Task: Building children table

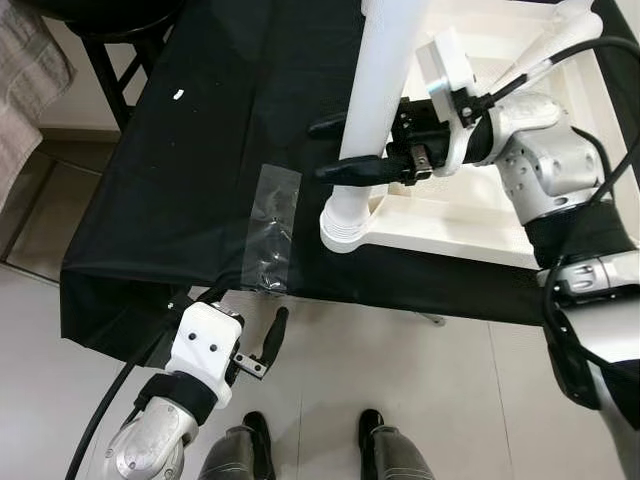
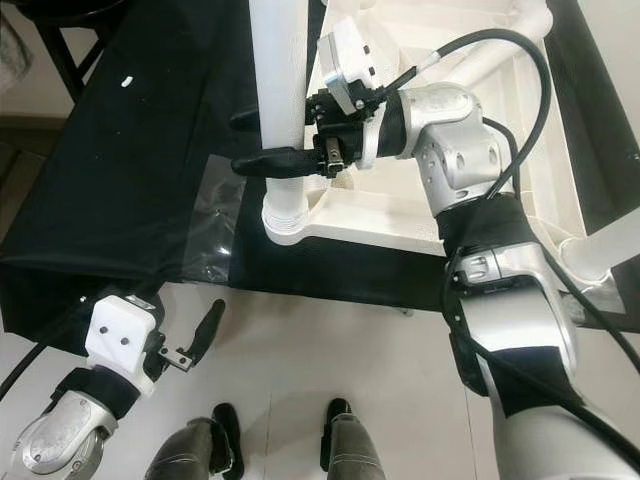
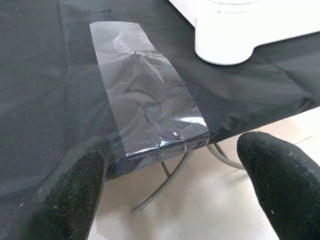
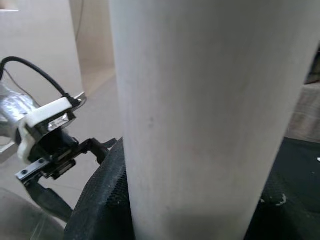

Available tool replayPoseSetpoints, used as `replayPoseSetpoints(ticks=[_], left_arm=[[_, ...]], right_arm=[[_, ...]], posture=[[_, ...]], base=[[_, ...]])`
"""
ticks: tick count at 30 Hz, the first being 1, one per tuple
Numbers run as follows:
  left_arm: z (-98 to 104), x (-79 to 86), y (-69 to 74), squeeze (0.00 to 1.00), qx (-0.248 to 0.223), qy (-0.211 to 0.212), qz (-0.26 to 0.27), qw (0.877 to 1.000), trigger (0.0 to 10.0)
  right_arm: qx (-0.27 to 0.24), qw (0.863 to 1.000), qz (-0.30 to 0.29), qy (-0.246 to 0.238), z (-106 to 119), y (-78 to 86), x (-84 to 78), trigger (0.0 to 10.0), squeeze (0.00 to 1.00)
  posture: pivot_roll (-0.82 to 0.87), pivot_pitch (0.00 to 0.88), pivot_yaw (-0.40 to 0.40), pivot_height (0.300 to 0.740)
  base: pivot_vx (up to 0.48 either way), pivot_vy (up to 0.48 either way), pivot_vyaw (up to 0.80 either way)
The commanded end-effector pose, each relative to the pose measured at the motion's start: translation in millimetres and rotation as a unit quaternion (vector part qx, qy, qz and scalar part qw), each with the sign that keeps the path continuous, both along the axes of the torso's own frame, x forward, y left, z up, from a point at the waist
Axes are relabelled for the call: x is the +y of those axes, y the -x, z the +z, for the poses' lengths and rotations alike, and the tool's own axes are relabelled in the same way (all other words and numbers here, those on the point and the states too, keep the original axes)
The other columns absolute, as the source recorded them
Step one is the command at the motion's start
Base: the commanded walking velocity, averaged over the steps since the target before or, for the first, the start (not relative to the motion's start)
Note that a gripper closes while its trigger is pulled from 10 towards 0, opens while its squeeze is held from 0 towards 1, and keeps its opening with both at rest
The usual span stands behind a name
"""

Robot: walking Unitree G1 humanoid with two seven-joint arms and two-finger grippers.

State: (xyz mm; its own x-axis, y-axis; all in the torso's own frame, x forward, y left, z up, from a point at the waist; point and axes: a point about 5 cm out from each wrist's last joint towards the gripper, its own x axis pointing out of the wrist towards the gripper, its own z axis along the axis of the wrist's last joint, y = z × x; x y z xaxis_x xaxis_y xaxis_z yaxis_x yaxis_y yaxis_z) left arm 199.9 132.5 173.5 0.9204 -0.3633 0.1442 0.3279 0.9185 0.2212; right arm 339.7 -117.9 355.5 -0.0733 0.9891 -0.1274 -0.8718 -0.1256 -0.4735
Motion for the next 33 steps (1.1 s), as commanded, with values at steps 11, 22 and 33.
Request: replayPoseSetpoints(ticks=[11, 22, 33], left_arm=[[-7.0, -0.6, 1.6, 0.00, 0.016, -0.001, 0.002, 1.000, 10.0], [-7.9, -0.8, -0.2, 0.00, 0.015, 0.000, 0.004, 1.000, 10.0], [-8.9, -0.2, -3.7, 0.00, 0.014, 0.001, 0.004, 1.000, 10.0]], right_arm=[[0.061, 0.994, -0.066, 0.054, -31.2, -13.2, -7.7, 10.0, 0.00], [0.133, 0.931, -0.340, 0.014, -66.6, -25.0, -16.4, 10.0, 0.00], [0.178, 0.837, -0.506, -0.108, -101.3, 10.8, -3.7, 10.0, 0.00]], posture=[[-0.02, 0.404, -0.009, 0.740], [-0.04, 0.399, -0.018, 0.740], [-0.06, 0.387, -0.018, 0.740]], base=[[0.000, 0.000, 0.00], [0.000, 0.000, 0.00], [0.000, 0.000, 0.00]])
